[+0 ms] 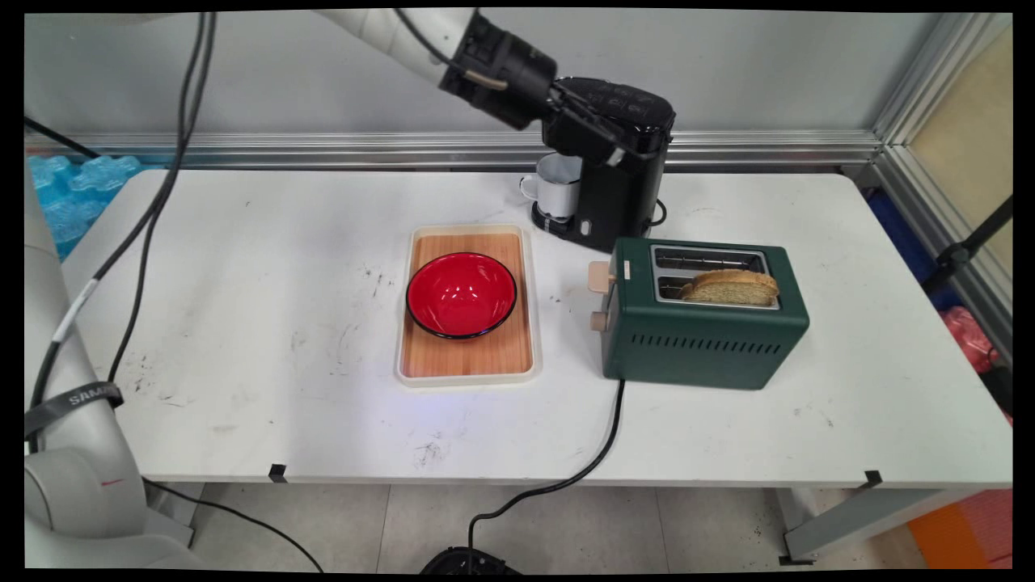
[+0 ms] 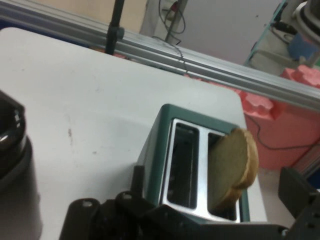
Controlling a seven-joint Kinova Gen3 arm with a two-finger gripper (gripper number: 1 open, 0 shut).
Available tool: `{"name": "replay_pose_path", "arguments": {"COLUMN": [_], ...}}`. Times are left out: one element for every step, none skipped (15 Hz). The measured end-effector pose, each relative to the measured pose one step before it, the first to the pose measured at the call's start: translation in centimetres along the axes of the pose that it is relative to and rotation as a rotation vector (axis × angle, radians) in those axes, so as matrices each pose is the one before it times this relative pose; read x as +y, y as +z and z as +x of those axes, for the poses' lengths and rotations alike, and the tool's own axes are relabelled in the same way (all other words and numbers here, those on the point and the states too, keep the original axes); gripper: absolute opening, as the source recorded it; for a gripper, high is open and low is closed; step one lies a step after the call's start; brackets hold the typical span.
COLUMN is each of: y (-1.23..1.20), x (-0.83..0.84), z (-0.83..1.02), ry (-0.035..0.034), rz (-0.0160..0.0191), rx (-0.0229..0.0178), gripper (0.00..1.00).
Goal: Press the toaster switch
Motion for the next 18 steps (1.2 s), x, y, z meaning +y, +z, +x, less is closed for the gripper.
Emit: {"name": "replay_pose_path", "arguments": {"y": [-0.544, -0.455, -0.291, -0.555, -0.268, -0.520, -0.379, -0.223, -0.307, -0.175, -0.236, -0.192, -0.111, -0.070, 0.001, 0.052, 0.075, 0.098], "x": [0.256, 0.225, 0.140, 0.259, 0.116, 0.183, 0.122, 0.076, 0.113, 0.092, 0.114, 0.186, 0.194, 0.179, 0.203, 0.200, 0.185, 0.217], "z": [-0.417, -0.392, -0.287, -0.582, -0.312, -0.606, -0.447, -0.311, -0.427, -0.302, -0.421, -0.455, -0.428, -0.347, -0.383, -0.362, -0.315, -0.316], "ry": [0.01520, 0.01282, 0.00813, 0.01418, 0.00537, 0.00928, 0.00575, 0.00277, 0.00449, 0.00240, 0.00322, 0.00444, 0.00569, 0.00543, 0.00684, 0.00688, 0.00502, 0.00440], "rz": [0.01093, 0.00929, 0.00590, 0.01122, 0.00557, 0.01089, 0.00771, 0.00446, 0.00631, 0.00336, 0.00481, 0.00456, 0.00428, 0.00411, 0.00588, 0.00636, 0.00495, 0.00395], "rx": [-0.00471, -0.00459, -0.00364, -0.00798, -0.00449, -0.00787, -0.00543, -0.00359, -0.00482, -0.00300, -0.00383, -0.00232, -0.00148, -0.00035, -0.00023, 0.00081, 0.00036, 0.00075], "gripper": [1.00, 1.00, 1.00, 1.00, 1.00, 0.00, 0.00, 0.00, 0.00, 0.00, 0.00, 0.00, 0.00, 0.00, 0.00, 0.00, 0.00, 0.00]}}
